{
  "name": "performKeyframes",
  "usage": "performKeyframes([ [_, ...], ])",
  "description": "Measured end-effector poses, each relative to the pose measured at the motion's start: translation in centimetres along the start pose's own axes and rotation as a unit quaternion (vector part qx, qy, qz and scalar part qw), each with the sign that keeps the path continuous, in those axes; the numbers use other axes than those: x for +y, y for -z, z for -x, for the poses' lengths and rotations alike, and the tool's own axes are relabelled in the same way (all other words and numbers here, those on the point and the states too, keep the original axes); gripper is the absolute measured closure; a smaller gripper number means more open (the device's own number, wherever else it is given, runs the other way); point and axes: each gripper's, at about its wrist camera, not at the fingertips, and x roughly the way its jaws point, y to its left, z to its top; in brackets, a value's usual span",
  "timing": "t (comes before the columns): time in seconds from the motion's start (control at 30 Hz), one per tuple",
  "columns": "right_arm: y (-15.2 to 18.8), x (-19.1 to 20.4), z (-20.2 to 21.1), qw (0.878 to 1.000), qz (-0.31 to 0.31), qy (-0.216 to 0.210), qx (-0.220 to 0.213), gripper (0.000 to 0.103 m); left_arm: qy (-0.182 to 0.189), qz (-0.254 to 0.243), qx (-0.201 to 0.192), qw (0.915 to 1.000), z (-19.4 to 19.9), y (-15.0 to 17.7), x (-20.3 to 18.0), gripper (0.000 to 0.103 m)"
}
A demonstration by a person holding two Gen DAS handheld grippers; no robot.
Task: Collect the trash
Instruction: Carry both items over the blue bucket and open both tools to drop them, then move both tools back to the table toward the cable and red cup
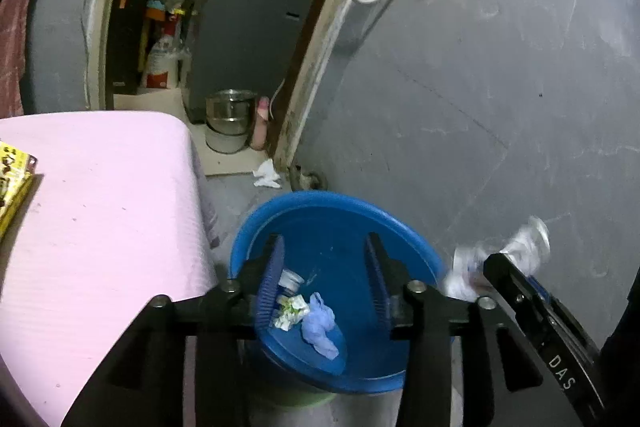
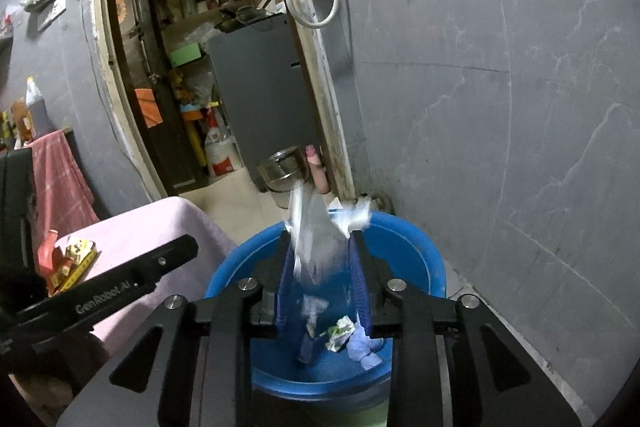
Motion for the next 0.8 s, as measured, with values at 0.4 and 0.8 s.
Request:
performKeyframes([
  [0.4, -1.4, 3.1, 3.7, 0.993, 0.037, -0.004, -0.11, 0.035, -0.059, -0.036, -0.092, 0.9933, 7.4, -2.0, 1.5, 0.045],
  [0.8, -2.1, 7.9, 5.7, 0.983, 0.034, -0.048, -0.172, 0.0, -0.125, -0.002, -0.168, 0.9779, 15.4, -1.8, 7.3, 0.005],
])
